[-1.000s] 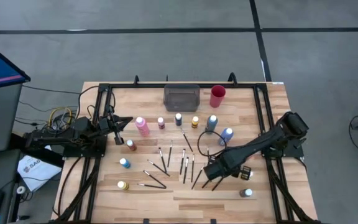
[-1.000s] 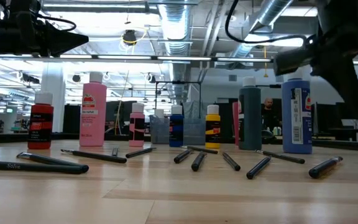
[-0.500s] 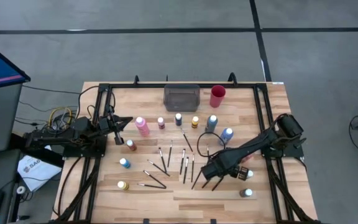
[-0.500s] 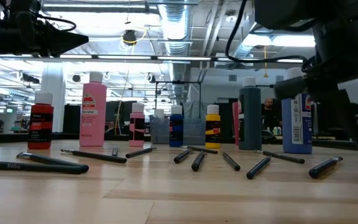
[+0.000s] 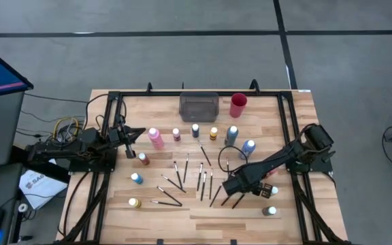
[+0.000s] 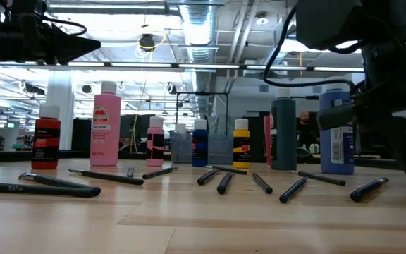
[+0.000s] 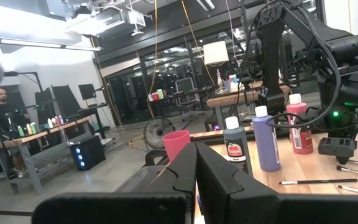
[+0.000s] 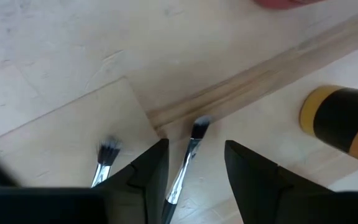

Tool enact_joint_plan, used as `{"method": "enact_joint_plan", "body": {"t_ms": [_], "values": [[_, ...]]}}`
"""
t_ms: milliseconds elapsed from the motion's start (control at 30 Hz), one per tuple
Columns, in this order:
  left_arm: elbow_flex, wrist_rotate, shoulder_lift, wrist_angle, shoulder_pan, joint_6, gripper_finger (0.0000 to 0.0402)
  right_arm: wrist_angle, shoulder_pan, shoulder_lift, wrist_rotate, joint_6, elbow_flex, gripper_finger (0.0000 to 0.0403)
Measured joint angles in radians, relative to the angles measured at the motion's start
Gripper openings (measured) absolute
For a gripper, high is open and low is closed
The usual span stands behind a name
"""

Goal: Pick & Place Paint Supplies
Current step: Put the black paintbrush into the red cup

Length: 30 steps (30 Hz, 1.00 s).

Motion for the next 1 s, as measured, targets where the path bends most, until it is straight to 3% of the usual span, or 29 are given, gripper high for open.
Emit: {"method": "enact_joint_plan", "body": {"t_ms": [500,1000], "values": [[0.0,0.0,0.0,0.001,0.0,0.0,0.0003,-0.051,-0.012,0.007,0.014,-0.059,0.018,0.013],[0.0,0.0,0.0,0.001,0.0,0.0,0.0003,-0.224,0.023,0.007,0.07,0.004,0.173,0.0173]]}}
